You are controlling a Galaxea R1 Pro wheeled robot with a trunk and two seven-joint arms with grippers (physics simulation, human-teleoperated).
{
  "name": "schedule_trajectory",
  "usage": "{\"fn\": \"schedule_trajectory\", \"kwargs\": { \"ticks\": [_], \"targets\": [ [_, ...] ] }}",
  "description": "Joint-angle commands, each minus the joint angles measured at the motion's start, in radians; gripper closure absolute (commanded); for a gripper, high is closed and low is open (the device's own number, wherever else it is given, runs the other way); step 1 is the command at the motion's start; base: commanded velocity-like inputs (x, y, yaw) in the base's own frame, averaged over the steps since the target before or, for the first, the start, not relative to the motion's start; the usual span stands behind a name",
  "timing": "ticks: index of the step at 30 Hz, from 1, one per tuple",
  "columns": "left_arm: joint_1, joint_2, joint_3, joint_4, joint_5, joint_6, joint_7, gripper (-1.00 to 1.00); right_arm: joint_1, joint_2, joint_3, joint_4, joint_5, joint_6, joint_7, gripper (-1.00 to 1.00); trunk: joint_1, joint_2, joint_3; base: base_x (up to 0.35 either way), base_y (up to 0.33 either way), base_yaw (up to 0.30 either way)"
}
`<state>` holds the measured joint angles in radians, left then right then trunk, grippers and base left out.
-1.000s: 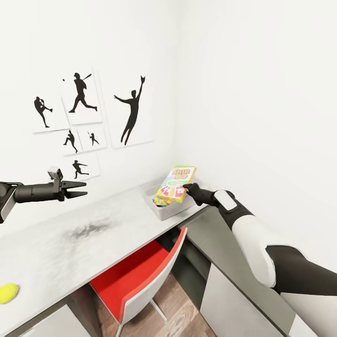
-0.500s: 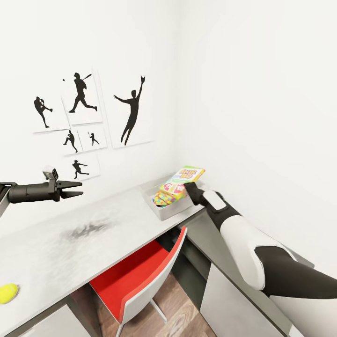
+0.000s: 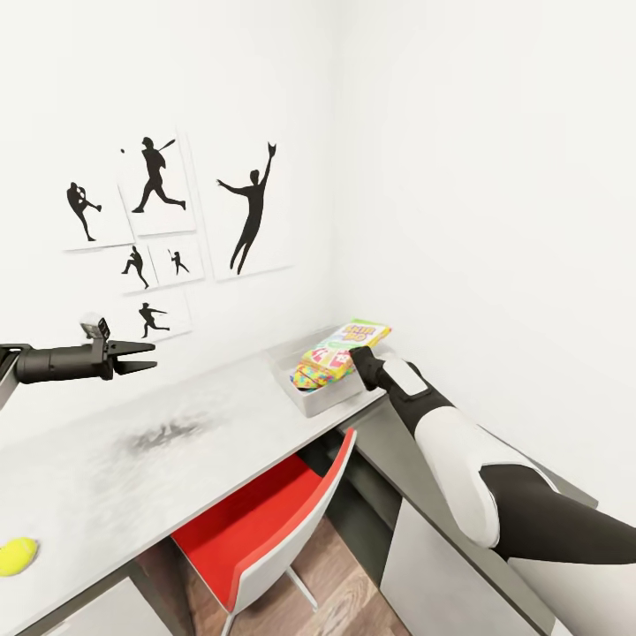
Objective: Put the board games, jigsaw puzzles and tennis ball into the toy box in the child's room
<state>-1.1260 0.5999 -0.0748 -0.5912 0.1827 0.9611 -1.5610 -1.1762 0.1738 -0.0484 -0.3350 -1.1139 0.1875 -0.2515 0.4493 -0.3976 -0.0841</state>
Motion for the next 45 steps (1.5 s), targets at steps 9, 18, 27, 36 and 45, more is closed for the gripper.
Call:
{"fn": "schedule_trajectory", "kwargs": {
  "ticks": [9,18,27,36,45],
  "targets": [
    [-0.001,0.002,-0.007,0.001,0.005,0.010,-0.002,-1.00,-0.001,0.001,-0.005,-0.002,-0.045,-0.096,-0.020,1.00,0.001,-0.002,-0.002,0.036,0.014,0.000],
    [-0.001,0.003,-0.007,0.001,0.005,0.009,-0.002,-1.00,-0.001,0.001,-0.004,-0.002,-0.047,-0.104,-0.021,1.00,0.001,-0.002,-0.002,0.039,0.014,0.000],
    [-0.001,0.003,-0.007,0.001,0.006,0.008,-0.003,-1.00,-0.001,0.001,-0.005,-0.002,-0.047,-0.145,-0.016,1.00,0.001,-0.002,-0.002,0.093,0.043,0.000],
    [-0.001,0.003,-0.007,0.001,0.006,0.005,-0.004,-1.00,-0.001,0.001,-0.005,-0.002,-0.047,-0.260,-0.014,1.00,0.001,-0.002,-0.002,0.014,0.006,0.000],
    [-0.001,0.003,-0.007,0.001,0.005,0.006,-0.003,-1.00,0.000,0.001,-0.004,-0.001,-0.047,-0.293,-0.015,1.00,0.001,-0.002,-0.002,0.059,0.011,0.000]
  ]
}}
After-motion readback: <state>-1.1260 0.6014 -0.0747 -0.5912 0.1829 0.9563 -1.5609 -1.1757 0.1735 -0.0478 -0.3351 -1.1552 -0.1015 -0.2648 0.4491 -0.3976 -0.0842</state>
